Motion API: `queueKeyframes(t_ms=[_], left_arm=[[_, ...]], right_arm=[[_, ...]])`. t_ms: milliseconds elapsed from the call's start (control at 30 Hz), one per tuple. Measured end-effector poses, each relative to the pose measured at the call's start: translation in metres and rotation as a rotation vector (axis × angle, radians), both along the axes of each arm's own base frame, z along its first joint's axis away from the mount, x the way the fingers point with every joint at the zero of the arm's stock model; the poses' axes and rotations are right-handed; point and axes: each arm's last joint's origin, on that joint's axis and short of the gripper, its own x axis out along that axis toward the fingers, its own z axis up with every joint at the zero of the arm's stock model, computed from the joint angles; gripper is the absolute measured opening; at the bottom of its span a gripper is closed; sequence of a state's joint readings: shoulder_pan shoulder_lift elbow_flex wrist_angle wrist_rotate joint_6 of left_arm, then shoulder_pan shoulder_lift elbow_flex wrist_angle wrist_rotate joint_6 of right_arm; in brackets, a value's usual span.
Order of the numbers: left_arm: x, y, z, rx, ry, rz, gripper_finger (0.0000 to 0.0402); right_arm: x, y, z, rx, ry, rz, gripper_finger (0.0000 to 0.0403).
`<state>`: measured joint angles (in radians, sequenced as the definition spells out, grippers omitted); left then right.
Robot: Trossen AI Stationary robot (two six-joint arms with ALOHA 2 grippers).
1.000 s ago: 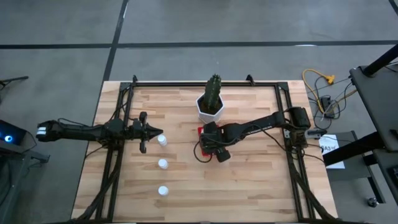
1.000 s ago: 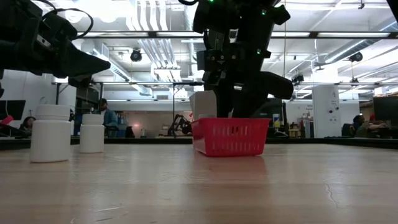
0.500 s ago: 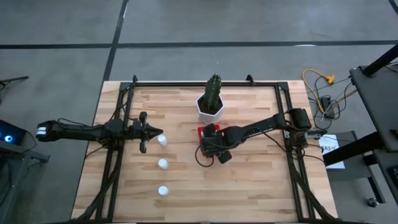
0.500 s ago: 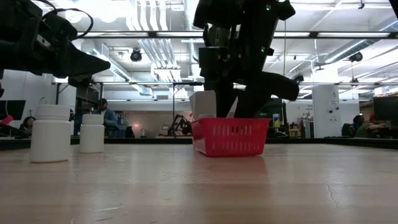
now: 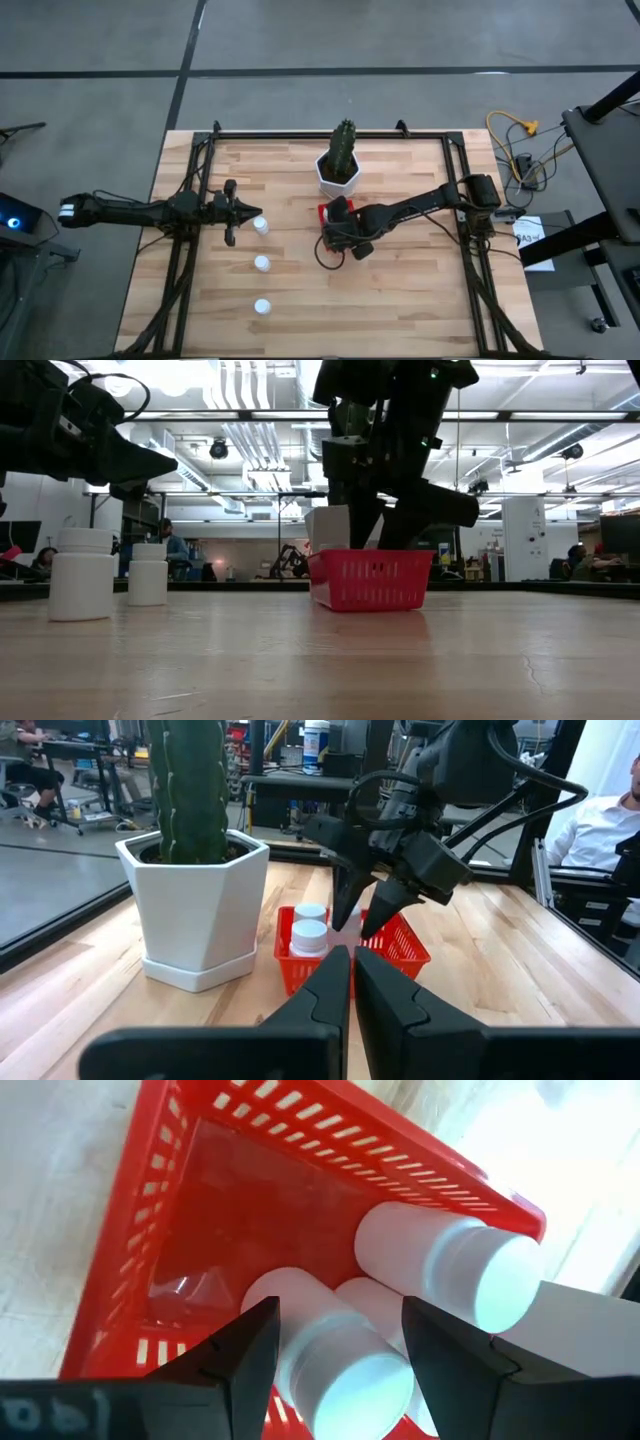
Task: Pick and place pill bottles into a basket
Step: Put the white pill bottle into the red bin
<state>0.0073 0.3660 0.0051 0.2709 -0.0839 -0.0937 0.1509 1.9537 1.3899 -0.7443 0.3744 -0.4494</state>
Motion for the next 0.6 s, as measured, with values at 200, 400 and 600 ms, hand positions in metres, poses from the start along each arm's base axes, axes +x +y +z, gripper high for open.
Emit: queueKeyframes(t_ms=[200,400,600], left_arm=[[0.0,0.0,0.0,0.0,0.0,0.0,0.0001],[0.0,0.0,0.0001,0.0,-0.001,0.0,0.0001],[0.0,0.0,0.0,0.0,0.0,0.0,0.0001]], right_arm=[[-0.0001,-0.0007,0.0005,-0.048,-0.008,-0.015,0.0201],[-0.0002,-0.0003,0.0007,-0.055,-0.016,-0.03,0.0201],[0.0005,0.0026,0.0022,-0.045,-0.031,-0.047,0.0201]])
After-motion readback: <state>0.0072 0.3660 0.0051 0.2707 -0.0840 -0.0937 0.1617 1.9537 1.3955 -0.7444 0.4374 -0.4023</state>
